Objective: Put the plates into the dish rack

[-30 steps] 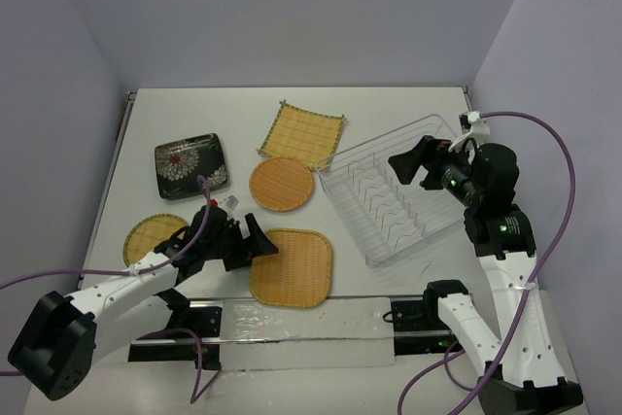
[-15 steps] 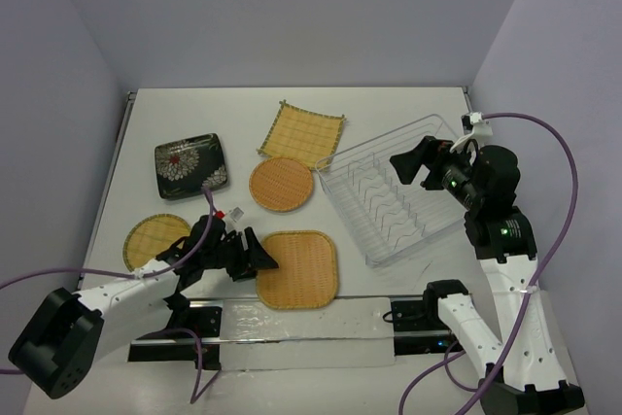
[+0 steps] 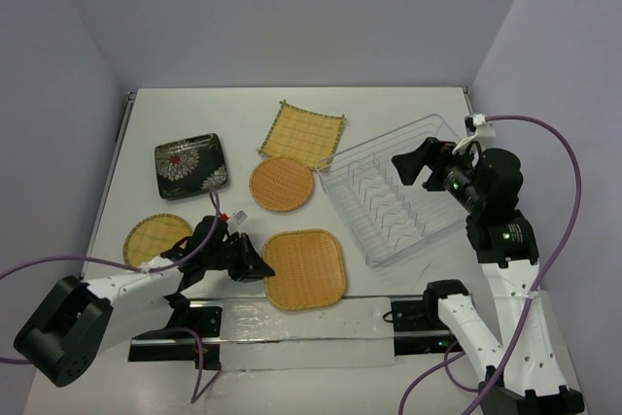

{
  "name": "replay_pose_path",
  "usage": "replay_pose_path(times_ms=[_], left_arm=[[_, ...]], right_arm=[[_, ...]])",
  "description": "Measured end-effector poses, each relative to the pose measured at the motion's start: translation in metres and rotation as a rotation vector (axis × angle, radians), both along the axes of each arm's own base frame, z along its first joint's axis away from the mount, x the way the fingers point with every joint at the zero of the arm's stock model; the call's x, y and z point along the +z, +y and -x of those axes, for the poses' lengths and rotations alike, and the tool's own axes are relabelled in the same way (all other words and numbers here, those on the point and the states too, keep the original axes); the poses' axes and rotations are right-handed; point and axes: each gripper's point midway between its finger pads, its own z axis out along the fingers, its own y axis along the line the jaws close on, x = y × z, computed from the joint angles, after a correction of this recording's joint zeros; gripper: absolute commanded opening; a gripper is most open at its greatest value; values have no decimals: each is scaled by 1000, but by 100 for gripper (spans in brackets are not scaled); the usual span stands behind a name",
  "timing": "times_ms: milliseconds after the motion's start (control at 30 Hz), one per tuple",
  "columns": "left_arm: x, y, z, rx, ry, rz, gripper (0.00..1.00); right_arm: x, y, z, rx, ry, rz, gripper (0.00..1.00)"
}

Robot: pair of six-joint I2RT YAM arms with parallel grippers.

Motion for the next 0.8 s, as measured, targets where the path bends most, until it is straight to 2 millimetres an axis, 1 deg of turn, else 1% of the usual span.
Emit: replay_pose_path(times_ms=[133, 200, 267, 367, 433, 500, 700, 800], left_arm=[[11, 8, -3, 36, -40, -28, 0], [22, 12, -12, 72, -87, -55, 0], [36, 17, -24, 122, -154, -68, 0], [61, 24, -42, 193, -227, -109, 0], [86, 29, -57, 240, -276, -147, 0], [117, 35, -75, 293, -353, -181, 0], [203, 65, -122, 484, -538, -322, 0], [236, 71, -139, 513, -612, -376, 0]], right_arm=[[2, -1, 2, -5, -10, 1, 99], [3, -1, 2, -7, -15, 2, 99], [2, -1, 2, -9, -14, 2, 98], [1, -1, 4, -8, -16, 3, 97], [0, -1, 4, -7, -16, 6, 96], [-1, -1, 4, -5, -15, 9, 95], [0, -3, 7, -5, -32, 25, 91], [0, -3, 7, -3, -37, 29, 90]])
